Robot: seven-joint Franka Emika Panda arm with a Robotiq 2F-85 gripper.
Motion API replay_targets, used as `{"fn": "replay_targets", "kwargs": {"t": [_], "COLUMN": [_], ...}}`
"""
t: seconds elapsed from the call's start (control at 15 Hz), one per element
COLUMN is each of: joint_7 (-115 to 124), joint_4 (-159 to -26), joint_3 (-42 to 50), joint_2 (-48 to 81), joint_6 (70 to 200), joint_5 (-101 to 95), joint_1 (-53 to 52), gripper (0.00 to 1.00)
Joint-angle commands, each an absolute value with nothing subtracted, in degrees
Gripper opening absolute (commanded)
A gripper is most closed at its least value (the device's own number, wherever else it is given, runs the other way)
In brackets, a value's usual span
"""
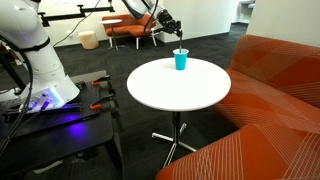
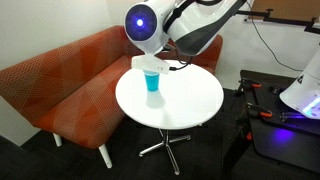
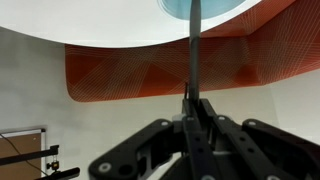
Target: Take the pen out of the cup and put it on the table
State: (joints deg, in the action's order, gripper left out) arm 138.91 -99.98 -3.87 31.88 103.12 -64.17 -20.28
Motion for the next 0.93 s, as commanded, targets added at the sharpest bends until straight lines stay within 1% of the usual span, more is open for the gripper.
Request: {"fn": "replay_targets", "kwargs": {"t": [0.0, 0.27, 0.53, 0.6, 0.67, 0.87], "joint_7": [143.4, 147.1, 152.8, 149.2, 149.6, 149.3], "joint_4": [-104.1, -107.2, -113.0, -111.3, -112.3, -113.9], "joint_3": [-5.0, -5.6, -6.6, 0.3, 1.3, 8.4], "joint_2": [27.8, 25.1, 21.0, 19.6, 18.6, 14.9], "joint_6": [101.1, 101.3, 101.6, 102.7, 102.6, 103.8], "joint_5": [-65.5, -66.0, -65.5, -62.4, -61.8, -60.1], "joint_1": [-20.0, -19.7, -19.2, -24.4, -25.2, -30.3], "gripper": [0.03, 0.03, 0.03, 0.03, 0.03, 0.03]}}
